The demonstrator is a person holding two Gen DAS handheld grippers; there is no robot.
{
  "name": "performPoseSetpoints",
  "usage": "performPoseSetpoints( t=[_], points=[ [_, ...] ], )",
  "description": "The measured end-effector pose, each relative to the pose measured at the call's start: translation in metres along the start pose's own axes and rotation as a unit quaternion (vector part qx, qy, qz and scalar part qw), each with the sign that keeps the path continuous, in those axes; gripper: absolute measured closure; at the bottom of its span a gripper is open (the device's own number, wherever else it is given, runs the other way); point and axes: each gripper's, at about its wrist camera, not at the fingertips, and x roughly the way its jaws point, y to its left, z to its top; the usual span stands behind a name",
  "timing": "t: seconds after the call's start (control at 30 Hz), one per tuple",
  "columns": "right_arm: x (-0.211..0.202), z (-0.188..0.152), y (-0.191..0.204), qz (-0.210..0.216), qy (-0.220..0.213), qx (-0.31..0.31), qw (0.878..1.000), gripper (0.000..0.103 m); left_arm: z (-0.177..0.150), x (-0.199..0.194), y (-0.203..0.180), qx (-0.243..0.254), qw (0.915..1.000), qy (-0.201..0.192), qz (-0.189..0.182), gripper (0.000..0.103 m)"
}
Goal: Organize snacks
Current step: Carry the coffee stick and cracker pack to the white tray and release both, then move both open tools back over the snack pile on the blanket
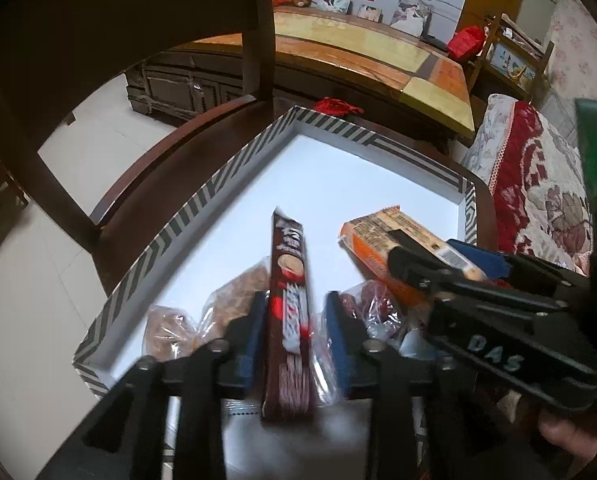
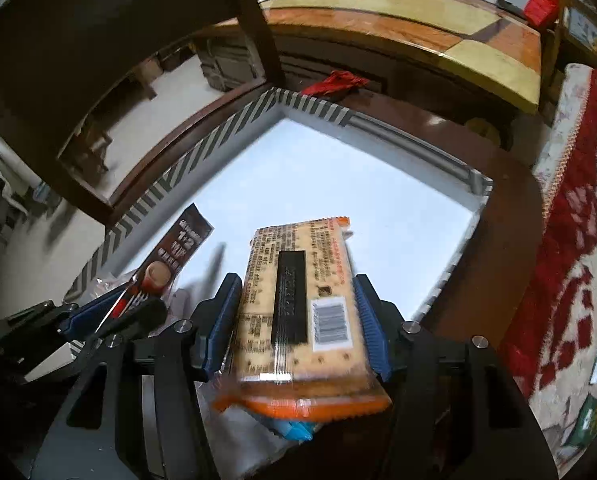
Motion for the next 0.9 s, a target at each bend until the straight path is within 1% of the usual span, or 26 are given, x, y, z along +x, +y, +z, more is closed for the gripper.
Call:
performPoseSetpoints(
  t=[0.07,0.27,0.4,0.47,0.67,0.83,0.9],
  points=[
    [-0.007,-0.002,-0.004,0.003,-0.007,0.006,1.000,0.046,-0.001,-0.003,0.000,-0.004,0.9999,-0.006,-0.012,0.037],
    [-0.039,-0.013,-0.008,-0.020,-0.039,0.001,0.999,0.046,-0.005,-0.016,-0.008,0.006,0.9998,-0.021,-0.006,0.035],
    [-0.067,-0.026,-0.014,-0.049,-0.066,0.005,0.997,0.046,-0.009,-0.026,-0.015,0.005,0.9995,-0.031,-0.008,0.034],
    [-0.077,-0.033,-0.019,-0.070,-0.071,0.010,0.995,0.046,-0.010,-0.031,-0.021,0.009,0.9992,-0.037,-0.011,0.032],
    [-0.111,-0.064,-0.045,-0.104,-0.087,0.039,0.990,0.046,-0.019,-0.044,-0.053,0.037,0.9979,-0.047,-0.027,0.028],
    [-0.137,-0.091,-0.074,-0.124,-0.091,0.060,0.986,0.046,-0.029,-0.046,-0.091,0.065,0.9959,-0.039,-0.049,0.027],
    [-0.145,-0.102,-0.085,-0.127,-0.092,0.071,0.985,0.046,-0.033,-0.046,-0.107,0.079,0.9945,-0.032,-0.060,0.023]
  ],
)
